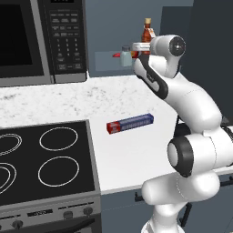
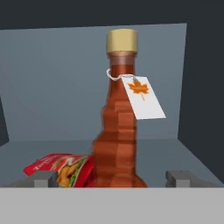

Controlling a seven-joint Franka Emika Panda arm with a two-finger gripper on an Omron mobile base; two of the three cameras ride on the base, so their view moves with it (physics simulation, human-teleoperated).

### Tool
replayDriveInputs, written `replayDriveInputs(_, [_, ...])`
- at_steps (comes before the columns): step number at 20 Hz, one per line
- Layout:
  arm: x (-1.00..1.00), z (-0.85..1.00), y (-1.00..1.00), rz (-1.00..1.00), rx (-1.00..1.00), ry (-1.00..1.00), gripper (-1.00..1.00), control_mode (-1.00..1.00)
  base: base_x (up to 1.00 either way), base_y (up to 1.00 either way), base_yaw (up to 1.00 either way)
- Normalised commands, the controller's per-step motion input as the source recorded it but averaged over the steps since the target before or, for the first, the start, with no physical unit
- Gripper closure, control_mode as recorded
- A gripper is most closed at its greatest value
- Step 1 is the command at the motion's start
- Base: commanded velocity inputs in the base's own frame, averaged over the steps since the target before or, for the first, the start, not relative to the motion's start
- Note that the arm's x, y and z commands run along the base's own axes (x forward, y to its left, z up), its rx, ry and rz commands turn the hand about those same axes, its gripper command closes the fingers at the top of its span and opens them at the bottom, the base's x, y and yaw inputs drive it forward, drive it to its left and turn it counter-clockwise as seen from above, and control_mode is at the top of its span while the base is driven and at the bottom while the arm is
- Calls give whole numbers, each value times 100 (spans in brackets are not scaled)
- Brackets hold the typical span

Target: Put the shaker and condiment bottle from the counter next to their counterparts in the cabinet.

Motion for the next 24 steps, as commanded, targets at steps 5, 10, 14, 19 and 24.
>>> replayDriveInputs(5, [-20,1,1,0,0,-1,-100,-100,0,0,0])
replayDriveInputs(10, [-12,10,9,-1,0,0,-100,-100,0,0,0])
replayDriveInputs(14, [-8,18,13,-2,0,0,-100,-100,0,0,0])
replayDriveInputs(19, [-19,17,14,-6,0,0,-100,-100,0,0,0])
replayDriveInputs(24, [-39,4,18,-7,-1,0,-100,-100,0,0,0])
